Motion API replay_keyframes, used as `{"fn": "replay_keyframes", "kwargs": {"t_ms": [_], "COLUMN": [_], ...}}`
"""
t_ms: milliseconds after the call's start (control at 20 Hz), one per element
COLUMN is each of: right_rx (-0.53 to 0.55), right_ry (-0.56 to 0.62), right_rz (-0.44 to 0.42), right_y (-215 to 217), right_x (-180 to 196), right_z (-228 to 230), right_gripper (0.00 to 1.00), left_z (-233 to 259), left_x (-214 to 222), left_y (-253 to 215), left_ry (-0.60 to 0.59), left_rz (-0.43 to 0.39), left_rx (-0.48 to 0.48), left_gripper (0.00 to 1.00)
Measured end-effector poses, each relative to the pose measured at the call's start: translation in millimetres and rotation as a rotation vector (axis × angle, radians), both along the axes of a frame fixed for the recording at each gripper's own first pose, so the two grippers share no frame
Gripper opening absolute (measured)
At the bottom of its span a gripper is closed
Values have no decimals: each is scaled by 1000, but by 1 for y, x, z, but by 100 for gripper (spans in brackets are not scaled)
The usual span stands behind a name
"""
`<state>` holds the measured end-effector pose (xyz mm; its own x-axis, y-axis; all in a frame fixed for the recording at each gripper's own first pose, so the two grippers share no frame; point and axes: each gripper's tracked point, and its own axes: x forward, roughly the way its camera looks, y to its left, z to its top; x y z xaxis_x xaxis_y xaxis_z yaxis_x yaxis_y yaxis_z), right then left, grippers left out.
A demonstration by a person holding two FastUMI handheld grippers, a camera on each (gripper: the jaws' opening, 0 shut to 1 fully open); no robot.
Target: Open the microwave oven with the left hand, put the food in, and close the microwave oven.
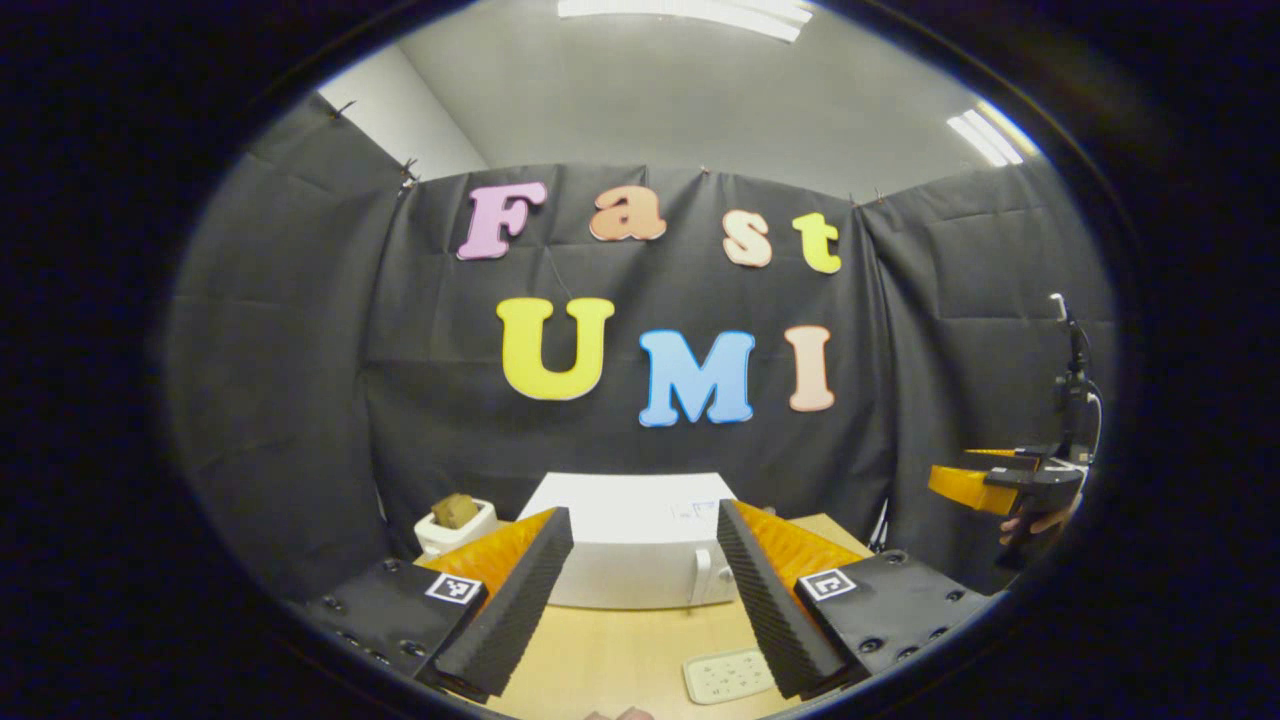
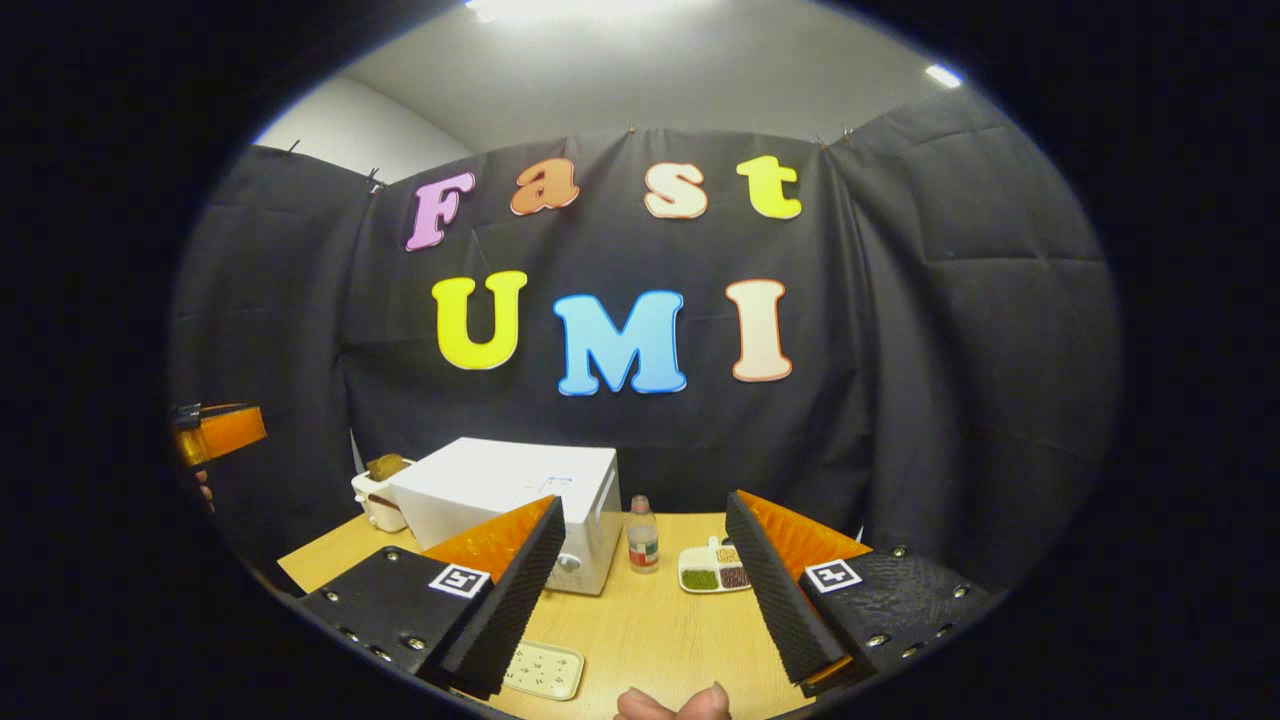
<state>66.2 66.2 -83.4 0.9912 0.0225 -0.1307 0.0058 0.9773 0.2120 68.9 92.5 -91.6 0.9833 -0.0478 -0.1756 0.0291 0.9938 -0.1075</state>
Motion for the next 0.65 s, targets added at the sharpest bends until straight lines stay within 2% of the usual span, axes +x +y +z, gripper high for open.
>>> {"fn": "replay_keyframes", "kwargs": {"t_ms": [50, 100, 150, 350, 650], "right_rx": [2, 7, 10, -2, 38], "right_ry": [-19, -36, -51, -101, -35], "right_rz": [-21, -28, -24, -26, -25], "right_y": [1, 6, 14, 36, 61], "right_x": [0, 0, 0, 0, 4], "right_z": [18, 35, 50, 83, 67], "right_gripper": [94, 99, 98, 98, 98], "left_z": [19, 32, 41, 39, 36], "left_x": [4, 5, 6, 7, 8], "left_y": [6, 15, 23, 44, 66], "left_ry": [-28, -46, -57, -52, -53], "left_rz": [4, 10, 14, 7, -15], "left_rx": [-12, -21, -27, -42, -69], "left_gripper": [99, 94, 94, 94, 94]}}
